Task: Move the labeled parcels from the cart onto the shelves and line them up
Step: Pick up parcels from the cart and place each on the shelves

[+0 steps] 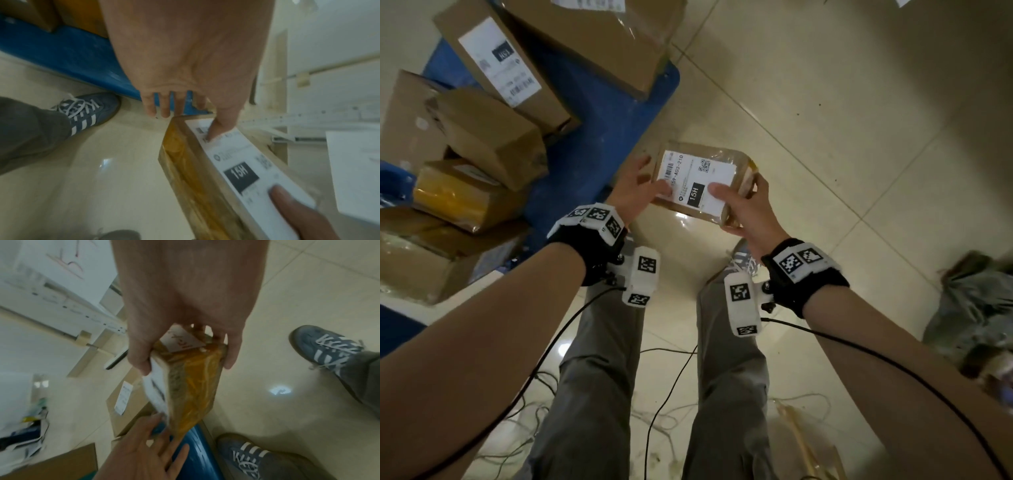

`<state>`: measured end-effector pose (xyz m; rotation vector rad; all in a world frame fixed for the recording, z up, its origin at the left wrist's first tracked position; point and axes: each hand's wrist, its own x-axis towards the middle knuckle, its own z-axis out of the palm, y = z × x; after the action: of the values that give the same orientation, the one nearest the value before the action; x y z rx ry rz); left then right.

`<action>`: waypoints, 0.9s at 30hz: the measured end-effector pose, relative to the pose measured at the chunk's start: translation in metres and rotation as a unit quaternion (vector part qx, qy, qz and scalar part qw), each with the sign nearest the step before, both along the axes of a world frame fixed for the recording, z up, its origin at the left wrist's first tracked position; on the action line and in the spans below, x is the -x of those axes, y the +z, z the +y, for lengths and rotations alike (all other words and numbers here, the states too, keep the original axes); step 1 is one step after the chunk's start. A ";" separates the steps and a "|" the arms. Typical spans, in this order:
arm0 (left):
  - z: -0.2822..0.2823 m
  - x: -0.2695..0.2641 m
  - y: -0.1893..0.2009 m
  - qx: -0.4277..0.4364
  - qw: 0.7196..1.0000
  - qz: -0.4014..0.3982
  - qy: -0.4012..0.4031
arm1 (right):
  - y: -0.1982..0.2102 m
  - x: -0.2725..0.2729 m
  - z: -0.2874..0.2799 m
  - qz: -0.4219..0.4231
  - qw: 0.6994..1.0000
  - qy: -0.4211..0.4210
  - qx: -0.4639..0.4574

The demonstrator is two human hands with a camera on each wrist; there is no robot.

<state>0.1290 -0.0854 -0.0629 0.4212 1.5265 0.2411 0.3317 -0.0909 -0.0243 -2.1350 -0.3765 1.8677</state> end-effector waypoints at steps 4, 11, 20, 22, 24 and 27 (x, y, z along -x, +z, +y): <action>0.002 -0.017 0.000 -0.044 0.998 0.016 -0.032 | -0.011 0.005 -0.003 -0.066 0.995 0.023 -0.067; 0.017 -0.036 0.017 0.022 1.000 -0.018 0.006 | -0.013 0.010 0.002 -0.143 0.968 0.161 -0.130; 0.024 -0.027 0.023 0.055 0.997 -0.050 -0.009 | 0.007 -0.006 0.011 0.013 0.995 0.101 -0.019; 0.029 -0.029 0.028 0.069 0.990 -0.121 -0.033 | 0.012 -0.015 0.006 0.088 0.994 0.024 0.062; 0.036 -0.035 0.035 0.090 0.977 -0.178 -0.076 | 0.015 -0.021 -0.003 0.154 0.981 -0.029 0.118; 0.048 -0.047 0.037 0.093 0.968 -0.128 -0.195 | 0.012 -0.026 -0.017 0.191 0.970 -0.037 0.147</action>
<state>0.1760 -0.0374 -0.0260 0.5109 1.1724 -0.1515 0.3580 -0.1082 -0.0121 -1.8536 0.0665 2.3457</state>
